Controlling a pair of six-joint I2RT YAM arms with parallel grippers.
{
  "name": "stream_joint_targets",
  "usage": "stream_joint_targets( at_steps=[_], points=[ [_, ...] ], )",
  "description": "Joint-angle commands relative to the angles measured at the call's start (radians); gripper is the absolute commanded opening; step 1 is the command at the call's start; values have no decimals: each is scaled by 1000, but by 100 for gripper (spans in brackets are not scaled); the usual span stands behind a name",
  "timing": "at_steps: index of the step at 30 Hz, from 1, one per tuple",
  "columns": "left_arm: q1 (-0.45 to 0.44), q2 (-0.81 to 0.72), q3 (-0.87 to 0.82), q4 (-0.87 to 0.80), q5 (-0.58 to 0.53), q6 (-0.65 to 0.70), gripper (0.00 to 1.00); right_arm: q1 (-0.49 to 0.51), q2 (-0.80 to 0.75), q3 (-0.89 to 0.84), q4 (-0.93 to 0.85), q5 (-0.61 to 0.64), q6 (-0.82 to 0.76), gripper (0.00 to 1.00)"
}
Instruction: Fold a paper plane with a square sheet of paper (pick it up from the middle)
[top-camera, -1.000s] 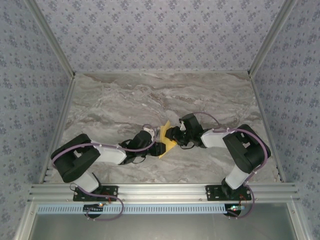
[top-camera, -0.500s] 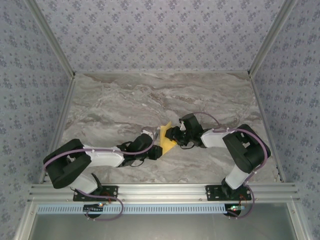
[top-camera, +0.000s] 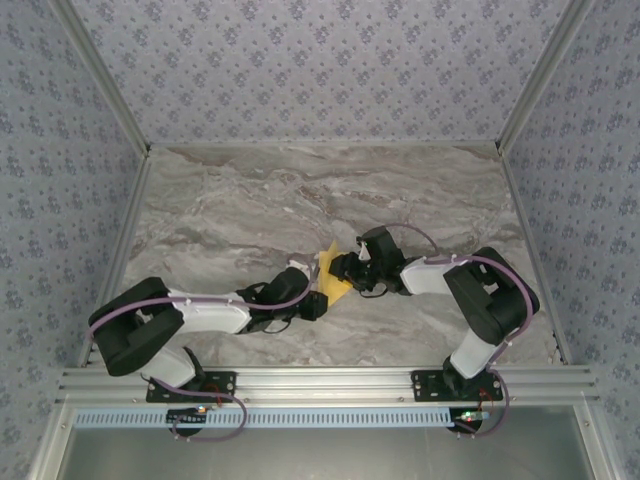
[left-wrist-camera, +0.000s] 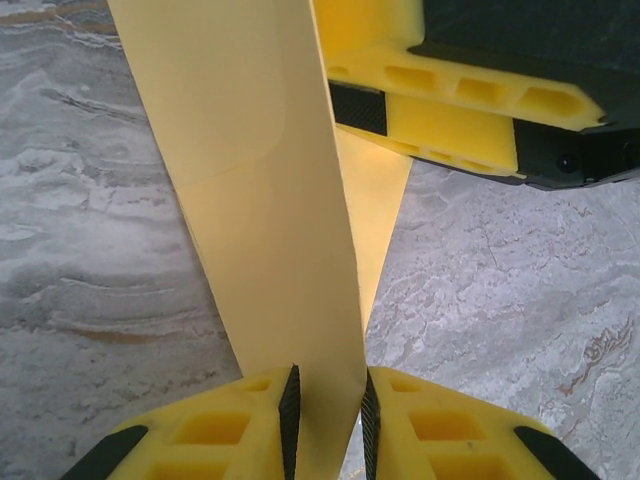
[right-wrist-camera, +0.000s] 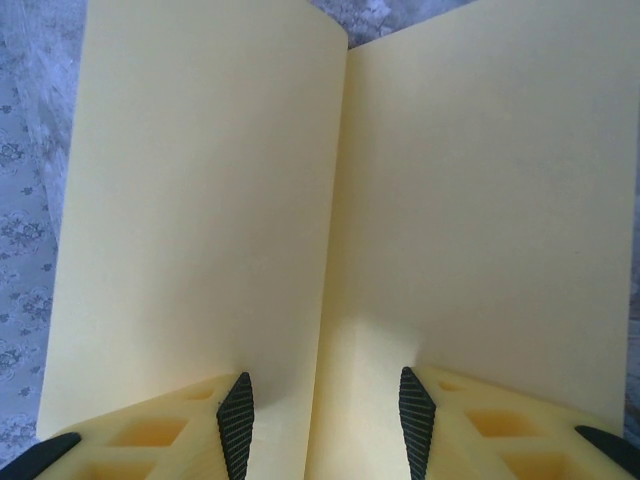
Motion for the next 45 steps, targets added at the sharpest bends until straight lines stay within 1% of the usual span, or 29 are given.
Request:
stream_joint_targets(
  at_steps=[1, 7, 12, 14, 19, 21, 24, 33, 35, 38, 40, 43, 45],
  points=[
    [-9, 21, 31, -1, 3, 17, 26, 9, 33, 8, -30, 6, 10, 46],
    [-9, 39, 38, -7, -10, 11, 24, 9, 30, 7, -36, 6, 9, 46],
    [-9, 23, 41, -18, -20, 10, 23, 9, 25, 7, -52, 22, 2, 46],
    [-7, 1, 44, -28, -19, 11, 26, 10, 25, 9, -69, 34, -1, 46],
    [11, -64, 22, -47, -28, -11, 39, 13, 25, 14, -103, 57, -2, 46],
    [21, -77, 16, -44, -24, -23, 41, 15, 26, 18, -111, 61, -2, 46],
    [34, -76, 23, -30, -16, -35, 42, 16, 25, 21, -115, 67, 0, 46],
    [48, 28, 78, 55, 24, -7, 42, 18, 31, 20, -120, 72, 8, 46],
    [50, 42, 90, 47, 26, -2, 41, 18, 31, 20, -123, 72, 8, 46],
    [53, 60, 98, 39, 18, 3, 34, 17, 28, 20, -124, 71, 7, 46],
    [59, 65, 99, 37, 10, 6, 26, 18, 25, 21, -124, 69, 7, 46],
    [74, 74, 100, 41, 30, 18, 16, 16, 13, 18, -127, 68, -5, 46],
    [88, 80, 97, 53, 62, 22, 11, 14, -9, 12, -125, 64, -24, 46]
  ],
)
